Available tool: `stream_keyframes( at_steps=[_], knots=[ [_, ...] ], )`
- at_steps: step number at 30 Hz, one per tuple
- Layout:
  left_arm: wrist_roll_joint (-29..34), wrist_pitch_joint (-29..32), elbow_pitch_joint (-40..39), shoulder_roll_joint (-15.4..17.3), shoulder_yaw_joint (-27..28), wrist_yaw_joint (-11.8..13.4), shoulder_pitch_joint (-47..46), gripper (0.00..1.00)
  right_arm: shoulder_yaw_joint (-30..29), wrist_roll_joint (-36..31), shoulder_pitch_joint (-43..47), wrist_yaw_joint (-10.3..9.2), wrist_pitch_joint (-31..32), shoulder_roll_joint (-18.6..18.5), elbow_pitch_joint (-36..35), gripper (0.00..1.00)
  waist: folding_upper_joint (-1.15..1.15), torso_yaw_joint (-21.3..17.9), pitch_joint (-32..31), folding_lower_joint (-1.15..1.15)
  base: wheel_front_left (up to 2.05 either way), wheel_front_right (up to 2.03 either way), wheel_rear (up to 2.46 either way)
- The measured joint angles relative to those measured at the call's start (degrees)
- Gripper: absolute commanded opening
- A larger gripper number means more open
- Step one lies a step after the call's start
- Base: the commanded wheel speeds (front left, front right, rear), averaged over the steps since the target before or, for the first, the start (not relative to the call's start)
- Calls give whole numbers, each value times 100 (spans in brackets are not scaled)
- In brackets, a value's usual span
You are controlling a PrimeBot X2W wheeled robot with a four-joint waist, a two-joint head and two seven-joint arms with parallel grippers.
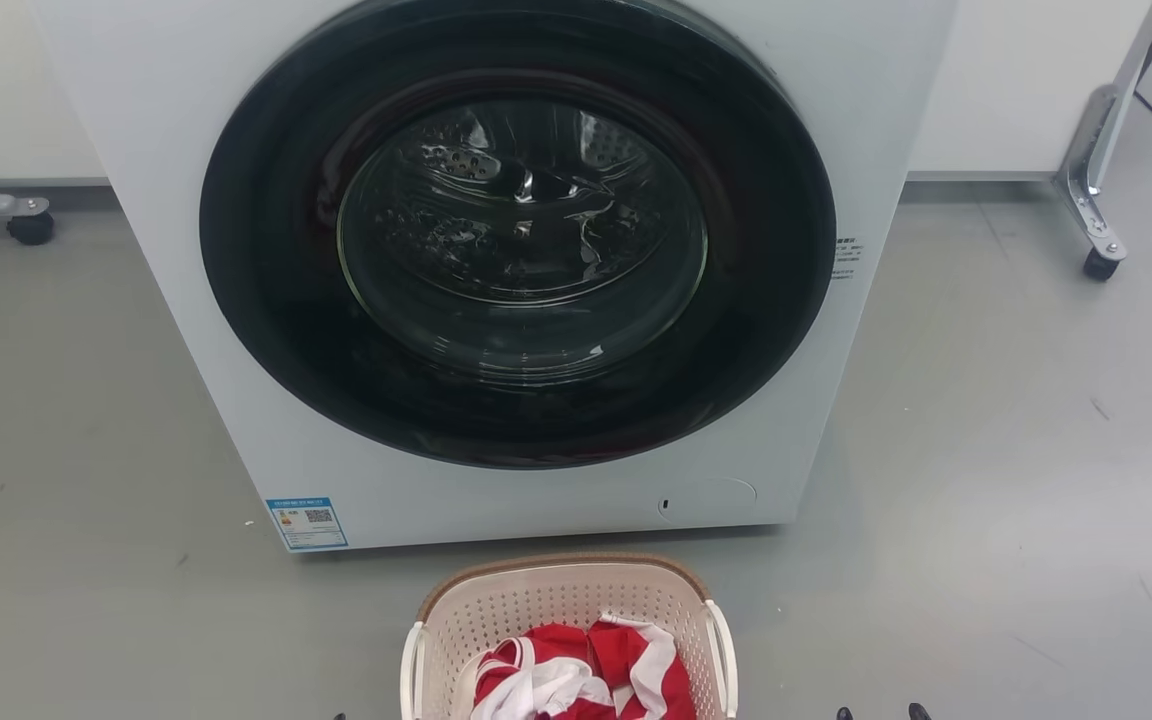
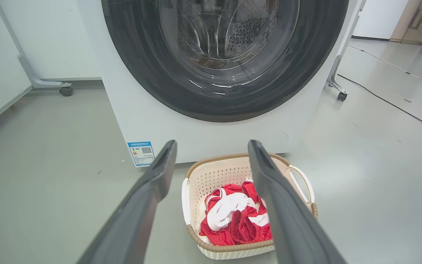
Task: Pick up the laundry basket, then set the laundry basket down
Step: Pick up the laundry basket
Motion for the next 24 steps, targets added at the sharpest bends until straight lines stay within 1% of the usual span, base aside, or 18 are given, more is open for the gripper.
stream_keyframes(
  at_steps=[6,14,24],
  knots=[
    [1,0,-2,-5,25,-3,-101,100,-13,0,-160,47,0,9,-7,100,0,-21,219,0,0,0,0],
    [8,0,125,-24,42,-49,-498,100,-49,0,-578,107,-1,12,123,100,0,-72,620,0,0,0,0],
    [5,0,469,-66,73,-149,-1304,100,-79,-22,-1511,252,-1,11,456,100,1,-110,1291,1,0,0,0]
  ],
)
